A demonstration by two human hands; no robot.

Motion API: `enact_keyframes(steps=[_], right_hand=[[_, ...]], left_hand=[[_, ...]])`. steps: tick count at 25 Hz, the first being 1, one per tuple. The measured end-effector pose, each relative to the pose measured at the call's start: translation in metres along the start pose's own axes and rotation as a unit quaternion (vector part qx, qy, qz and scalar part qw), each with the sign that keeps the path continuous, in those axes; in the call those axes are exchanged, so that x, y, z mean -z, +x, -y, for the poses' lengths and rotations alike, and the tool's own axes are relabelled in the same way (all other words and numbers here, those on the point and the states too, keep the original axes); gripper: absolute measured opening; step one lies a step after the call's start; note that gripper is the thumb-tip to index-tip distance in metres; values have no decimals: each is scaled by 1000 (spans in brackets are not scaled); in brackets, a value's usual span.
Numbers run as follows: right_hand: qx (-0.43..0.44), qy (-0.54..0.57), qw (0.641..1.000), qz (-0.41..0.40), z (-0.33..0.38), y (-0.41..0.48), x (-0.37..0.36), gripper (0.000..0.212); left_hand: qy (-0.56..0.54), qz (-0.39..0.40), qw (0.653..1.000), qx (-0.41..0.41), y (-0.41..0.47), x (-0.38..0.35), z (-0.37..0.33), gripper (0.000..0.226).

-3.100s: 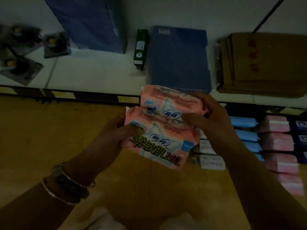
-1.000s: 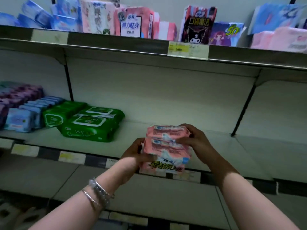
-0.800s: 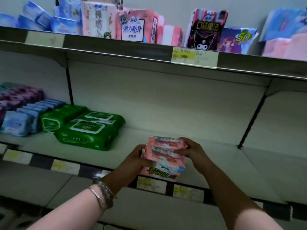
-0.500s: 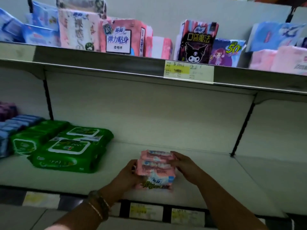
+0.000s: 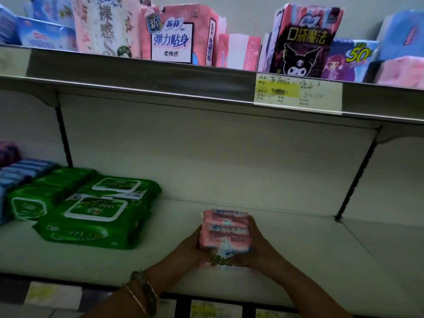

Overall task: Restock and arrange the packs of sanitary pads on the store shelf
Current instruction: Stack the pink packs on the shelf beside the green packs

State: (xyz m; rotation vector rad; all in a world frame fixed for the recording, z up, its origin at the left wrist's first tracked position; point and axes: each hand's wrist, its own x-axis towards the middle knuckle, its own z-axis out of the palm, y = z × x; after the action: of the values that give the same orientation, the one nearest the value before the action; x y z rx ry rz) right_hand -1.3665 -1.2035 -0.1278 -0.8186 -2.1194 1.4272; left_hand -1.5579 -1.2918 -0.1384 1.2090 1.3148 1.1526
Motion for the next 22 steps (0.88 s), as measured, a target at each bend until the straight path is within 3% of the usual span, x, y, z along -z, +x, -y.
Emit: enact_keyframes(steps=[2,5,9,11,13,16,20,22], right_hand=[[11,1,1000,-10,5,13,1,104],[20,-13,999,-31,11,36,4,73],[36,-14,997,-70,5,67,10,86],[32,-22,997,-69,5,77,13,84],[34,-23,997,-69,8,83,14,90],[26,-12,998,-55,6,90,17,100],[0,-12,998,-55,10,91,19,94],[-18,-24,998,-60,8,93,19,88]], left_hand=[[31,-19,999,-3,10,5,-4,94],[63,-37,997,-3,26,11,-10,95],[84,-60,994,20,58,18,-16,57],[86,-58,994,17,74,23,-14,51],[69,-58,996,17,88,29,-14,58],[45,-20,999,21,96,35,-12,86],[32,-20,999,21,96,34,-11,103],[32,-26,999,31,96,35,-10,93]])
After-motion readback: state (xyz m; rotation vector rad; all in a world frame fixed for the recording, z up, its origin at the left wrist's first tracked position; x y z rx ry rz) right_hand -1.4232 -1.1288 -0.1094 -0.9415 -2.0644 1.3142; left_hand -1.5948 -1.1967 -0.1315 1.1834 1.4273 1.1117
